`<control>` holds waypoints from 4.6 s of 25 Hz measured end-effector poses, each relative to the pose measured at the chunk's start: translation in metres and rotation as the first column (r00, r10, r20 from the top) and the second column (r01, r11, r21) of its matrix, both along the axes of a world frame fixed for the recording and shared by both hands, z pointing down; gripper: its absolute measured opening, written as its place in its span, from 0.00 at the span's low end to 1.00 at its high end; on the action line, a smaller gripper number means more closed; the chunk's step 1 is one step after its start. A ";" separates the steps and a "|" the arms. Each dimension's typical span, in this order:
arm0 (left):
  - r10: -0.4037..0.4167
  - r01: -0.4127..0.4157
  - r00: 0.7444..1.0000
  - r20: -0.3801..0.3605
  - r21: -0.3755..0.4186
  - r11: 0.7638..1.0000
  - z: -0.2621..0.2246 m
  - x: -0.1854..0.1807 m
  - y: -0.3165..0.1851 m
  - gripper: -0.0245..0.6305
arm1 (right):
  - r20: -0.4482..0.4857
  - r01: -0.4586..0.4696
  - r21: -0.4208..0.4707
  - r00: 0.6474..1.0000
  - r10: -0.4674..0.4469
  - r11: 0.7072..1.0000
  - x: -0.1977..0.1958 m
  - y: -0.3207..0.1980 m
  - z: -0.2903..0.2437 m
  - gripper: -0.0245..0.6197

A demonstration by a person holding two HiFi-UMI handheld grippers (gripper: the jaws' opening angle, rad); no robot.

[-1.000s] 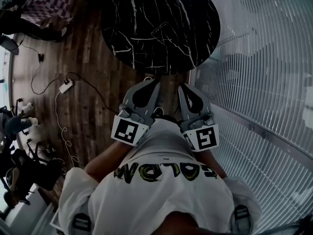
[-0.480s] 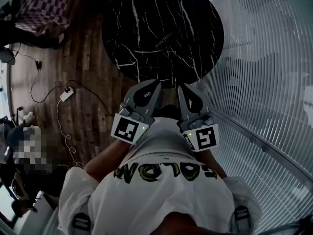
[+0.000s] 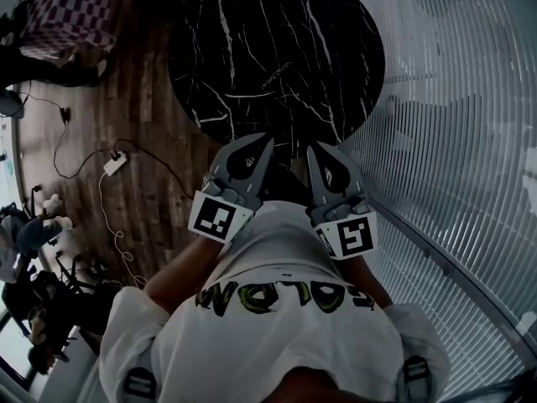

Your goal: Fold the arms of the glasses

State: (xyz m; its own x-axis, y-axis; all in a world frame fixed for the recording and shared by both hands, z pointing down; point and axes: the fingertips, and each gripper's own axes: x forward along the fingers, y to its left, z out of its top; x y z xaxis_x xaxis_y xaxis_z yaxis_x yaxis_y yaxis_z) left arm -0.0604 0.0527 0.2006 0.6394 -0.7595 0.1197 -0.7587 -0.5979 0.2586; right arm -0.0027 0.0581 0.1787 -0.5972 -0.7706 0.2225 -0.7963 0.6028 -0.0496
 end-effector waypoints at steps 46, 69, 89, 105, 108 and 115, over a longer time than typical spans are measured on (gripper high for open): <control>0.041 0.038 0.973 0.229 -0.330 0.943 0.301 0.012 -0.125 0.22 | -0.164 -0.078 -0.274 0.986 0.033 0.958 0.077 -0.123 0.280 0.04; 0.086 -0.001 0.977 0.193 -0.406 0.914 0.337 0.017 -0.138 0.23 | -0.220 -0.029 -0.413 0.973 -0.069 0.910 0.080 -0.152 0.369 0.12; 0.117 -0.039 0.982 0.147 -0.450 0.892 0.343 0.026 -0.126 0.23 | -0.269 0.003 -0.406 0.955 -0.123 0.914 0.075 -0.150 0.372 0.23; 0.209 -0.136 0.973 0.101 -0.477 0.868 0.345 0.049 -0.110 0.23 | -0.284 0.198 -0.428 0.897 -0.339 0.882 0.031 -0.119 0.385 0.18; 0.245 -0.174 0.965 0.089 -0.479 0.860 0.338 0.058 -0.104 0.23 | -0.299 0.248 -0.419 0.871 -0.391 0.873 0.024 -0.113 0.377 0.18; 0.282 -0.214 0.957 0.064 -0.499 0.840 0.341 0.058 -0.098 0.23 | -0.301 0.318 -0.402 0.840 -0.452 0.859 0.004 -0.113 0.378 0.17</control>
State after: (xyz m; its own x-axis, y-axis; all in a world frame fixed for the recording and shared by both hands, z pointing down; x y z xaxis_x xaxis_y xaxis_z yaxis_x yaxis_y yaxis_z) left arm -0.0020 -0.0456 0.5411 0.7514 -0.4022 0.5232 -0.6486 -0.5961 0.4733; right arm 0.0015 -0.0546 0.5568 -0.6487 -0.3382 0.6818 -0.4988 0.8655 -0.0452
